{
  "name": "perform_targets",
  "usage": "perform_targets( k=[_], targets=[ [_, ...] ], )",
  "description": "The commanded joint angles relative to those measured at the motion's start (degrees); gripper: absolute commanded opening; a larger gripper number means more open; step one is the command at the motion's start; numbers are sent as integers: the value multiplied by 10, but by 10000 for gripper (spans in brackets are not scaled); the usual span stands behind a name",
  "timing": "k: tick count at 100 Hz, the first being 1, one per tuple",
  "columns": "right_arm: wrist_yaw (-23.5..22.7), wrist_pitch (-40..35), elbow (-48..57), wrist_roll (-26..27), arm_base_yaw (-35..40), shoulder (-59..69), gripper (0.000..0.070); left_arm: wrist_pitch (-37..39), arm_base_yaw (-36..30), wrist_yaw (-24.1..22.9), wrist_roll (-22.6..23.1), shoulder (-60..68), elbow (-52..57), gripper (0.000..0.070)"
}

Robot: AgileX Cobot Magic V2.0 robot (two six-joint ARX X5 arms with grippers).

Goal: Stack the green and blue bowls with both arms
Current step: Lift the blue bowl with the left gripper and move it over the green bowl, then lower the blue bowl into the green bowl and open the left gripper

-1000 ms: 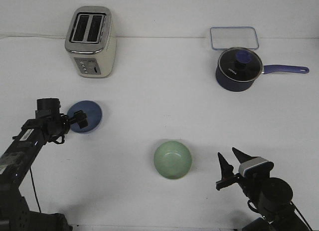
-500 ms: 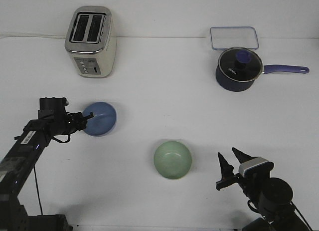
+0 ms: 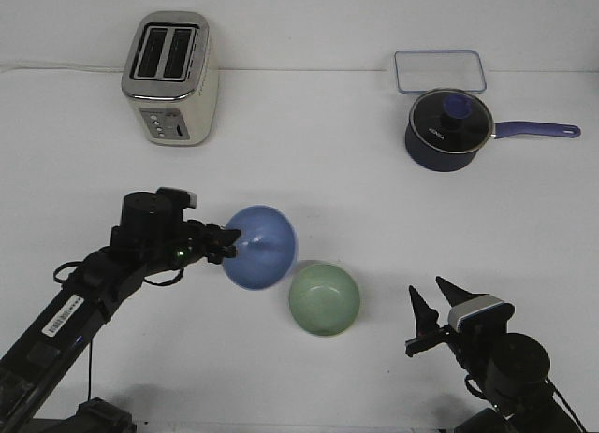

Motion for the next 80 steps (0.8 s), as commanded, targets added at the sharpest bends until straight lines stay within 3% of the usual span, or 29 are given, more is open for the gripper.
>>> perform_targets(
  k=[1, 16, 38, 73, 80],
  targets=[
    [-2, 5, 1, 6, 4, 2, 346, 3, -36, 4, -13, 11, 9, 13],
    [-2, 5, 1, 6, 4, 2, 346, 2, -121, -26, -13, 39, 9, 14],
    [-2, 5, 1, 6, 4, 2, 346, 24, -196, -67, -10, 101, 9, 13],
    [-2, 5, 1, 6, 4, 2, 346, 81, -227, -116, -24, 172, 9, 15],
    [-2, 5, 1, 6, 4, 2, 346, 81, -227, -116, -24, 176, 9, 60]
  ],
)
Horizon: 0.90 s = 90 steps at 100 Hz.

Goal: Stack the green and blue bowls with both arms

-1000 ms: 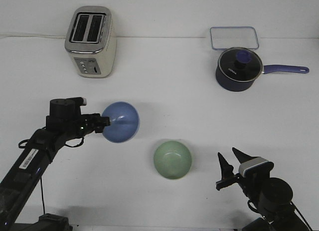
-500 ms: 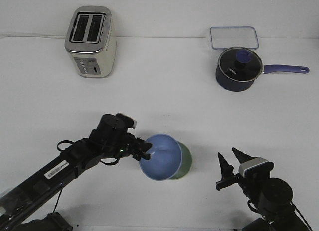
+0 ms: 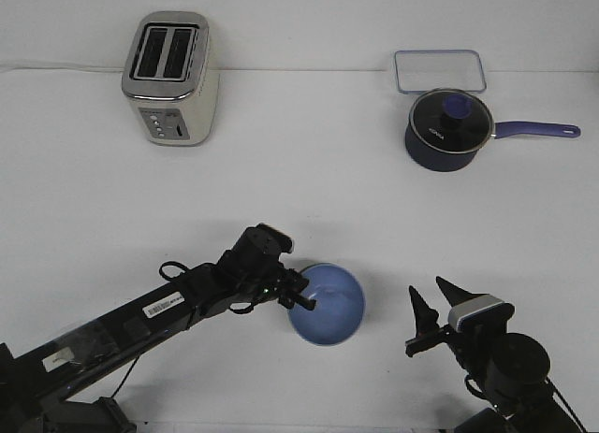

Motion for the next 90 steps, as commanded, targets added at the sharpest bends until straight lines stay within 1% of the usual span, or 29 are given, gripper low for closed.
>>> perform_targets(
  k=[1, 2, 3, 4, 5, 10, 11, 12, 14, 16, 24, 30, 38, 46, 51, 55, 57, 58, 60, 61, 63, 64, 66, 68, 70, 71, 80, 86, 90],
  targets=[
    [-2, 5, 1, 6, 4, 2, 346, 4, -6, -2, -5, 13, 9, 97],
    [-2, 5, 1, 6, 4, 2, 346, 4, -6, -2, -5, 13, 9, 114],
    [-2, 5, 1, 6, 4, 2, 346, 4, -6, -2, -5, 13, 9, 146],
    [-2, 5, 1, 6, 4, 2, 346, 4, -6, -2, -5, 13, 9, 199],
    [-2, 5, 1, 6, 4, 2, 346, 4, -6, -2, -5, 13, 9, 220],
    [-2, 5, 1, 6, 4, 2, 346, 4, -6, -2, -5, 12, 9, 414],
    [-2, 5, 1, 6, 4, 2, 346, 4, -6, -2, -5, 11, 9, 430],
    [-2, 5, 1, 6, 4, 2, 346, 4, -6, -2, -5, 10, 9, 466],
    [-2, 5, 1, 6, 4, 2, 346, 5, -6, -2, -5, 9, 9, 498],
    [-2, 5, 1, 6, 4, 2, 346, 5, -5, -2, -5, 6, 9, 511],
    [-1, 5, 1, 6, 4, 2, 346, 9, 4, -8, -2, -13, 9, 502],
    [1, 5, 1, 5, 4, 2, 346, 15, 13, -31, 2, -38, 9, 502],
    [5, 7, 1, 5, 4, 2, 346, 19, 25, -83, 21, -82, 9, 502],
    [20, 9, 1, 4, 4, 2, 346, 16, 42, -150, 57, -134, 9, 500],
    [30, 11, 1, 3, 4, 2, 346, 13, 53, -189, 75, -167, 9, 485],
    [36, 14, 1, 3, 4, 2, 345, 8, 64, -218, 89, -196, 9, 408],
    [38, 14, 1, 3, 4, 1, 340, 5, 68, -229, 94, -208, 9, 350],
    [41, 15, 1, 3, 4, 1, 333, 4, 70, -232, 95, -211, 9, 331],
    [46, 17, 1, 3, 4, 1, 311, -2, 76, -242, 101, -226, 9, 237],
    [48, 18, 1, 3, 4, 1, 295, -3, 77, -245, 102, -229, 9, 215],
    [51, 19, 1, 3, 4, -1, 252, -8, 82, -251, 106, -240, 8, 132],
    [52, 21, 1, 2, 4, -2, 226, -14, 86, -255, 108, -248, 8, 70],
    [55, 22, 1, 0, 4, -3, 165, -20, 91, -259, 112, -260, 8, 0],
    [57, 24, 1, -2, 4, -5, 101, -25, 94, -262, 113, -268, 7, 0],
    [60, 26, 1, -7, 4, -8, 32, -34, 100, -268, 115, -281, 5, 18],
    [61, 26, 1, -9, 4, -10, 0, -37, 102, -270, 117, -286, 4, 12],
    [66, 25, 1, -14, 4, -41, 3, -49, 113, -298, 123, -337, -21, 13],
    [74, 20, 0, -18, 4, -73, 3, -29, 115, -316, 130, -386, -61, 13],
    [82, 19, -1, -23, 4, -99, 3, -3, 115, -329, 131, -427, -101, 13]
  ],
)
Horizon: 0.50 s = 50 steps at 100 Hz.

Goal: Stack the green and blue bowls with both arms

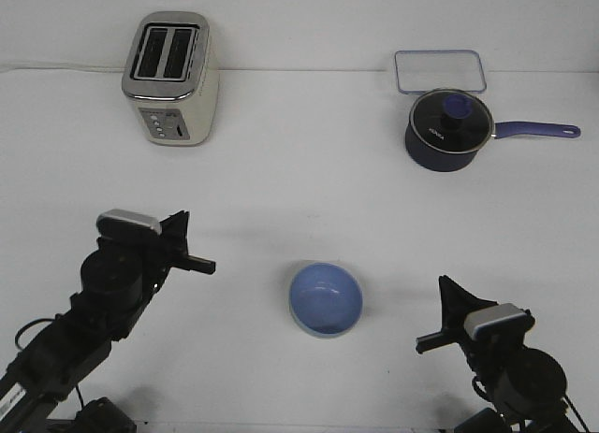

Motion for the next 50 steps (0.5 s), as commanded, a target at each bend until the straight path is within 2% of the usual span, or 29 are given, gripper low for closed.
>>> perform_targets(
  k=[1, 20, 31, 50],
  targets=[
    [12, 5, 1, -13, 4, -37, 3, 31, -2, -21, 16, -53, -54, 13],
    [40, 7, -3, -36, 4, -121, 3, 153, 0, -56, 36, -250, -235, 13],
    [44, 7, -3, -32, 4, -119, 3, 161, 8, -64, 36, -327, -272, 13],
    [37, 16, -3, -27, 4, -120, 3, 161, 13, -64, 36, -382, -272, 15]
  ],
)
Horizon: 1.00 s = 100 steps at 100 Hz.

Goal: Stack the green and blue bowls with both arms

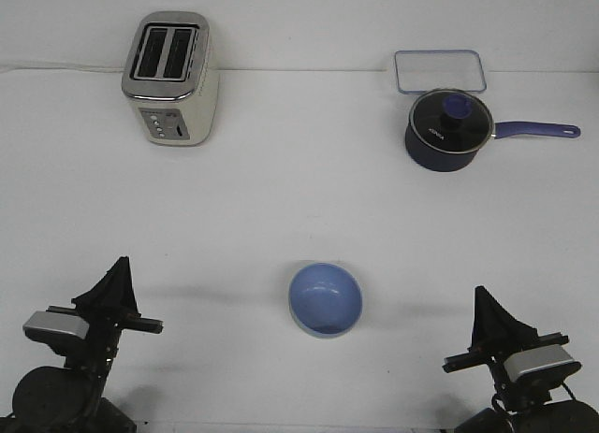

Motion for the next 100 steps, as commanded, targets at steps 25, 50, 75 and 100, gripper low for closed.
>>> perform_targets(
  k=[25, 50, 75, 100],
  targets=[
    [-2, 10, 2, -1, 4, 3, 3, 5, -2, -5, 7, -27, 8, 15],
    [-2, 10, 2, 0, 4, 3, 3, 5, -2, -5, 7, -27, 8, 15],
    [-2, 10, 2, 0, 4, 3, 3, 6, 63, 63, 47, -32, -28, 15],
    [-2, 10, 2, -1, 4, 3, 3, 67, 228, 275, 41, -34, -143, 15]
  ],
)
